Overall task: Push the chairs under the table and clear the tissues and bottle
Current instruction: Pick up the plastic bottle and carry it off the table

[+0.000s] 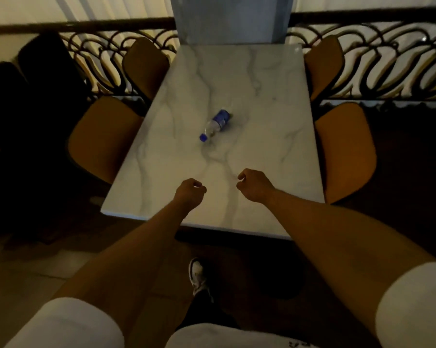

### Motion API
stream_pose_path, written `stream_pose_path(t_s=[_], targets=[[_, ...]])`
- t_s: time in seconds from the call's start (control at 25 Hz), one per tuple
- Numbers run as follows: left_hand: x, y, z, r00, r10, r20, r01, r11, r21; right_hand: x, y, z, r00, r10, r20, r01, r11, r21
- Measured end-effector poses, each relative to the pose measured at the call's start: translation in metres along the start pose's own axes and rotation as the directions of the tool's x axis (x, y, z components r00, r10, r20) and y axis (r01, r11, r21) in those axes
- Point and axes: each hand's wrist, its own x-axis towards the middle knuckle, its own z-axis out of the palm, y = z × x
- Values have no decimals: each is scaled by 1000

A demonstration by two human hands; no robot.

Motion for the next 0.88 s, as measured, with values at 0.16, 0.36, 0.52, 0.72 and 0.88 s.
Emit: stream_pose_path(t_s=[0.16,0.36,0.52,0.72,0.88], targets=[[90,31,-67,999,31,8,-32,999,4,89,-66,1,998,23,-61,-23,1000,-1],[184,45,-117,998,34,58,-36,999,33,163,-117,4,995,43,-94,-45,999,-12],[225,62,-123,991,37,128,-38,999,9,198,-122,2,993,59,-99,-62,997,-34],[251,92,-104,989,32,147,-41,998,55,240,-91,-12,984,140,-114,-143,989,-23],[272,122,-79,990,18,139,-28,997,69,271,-69,-30,972,195,-133,-199,980,-17]])
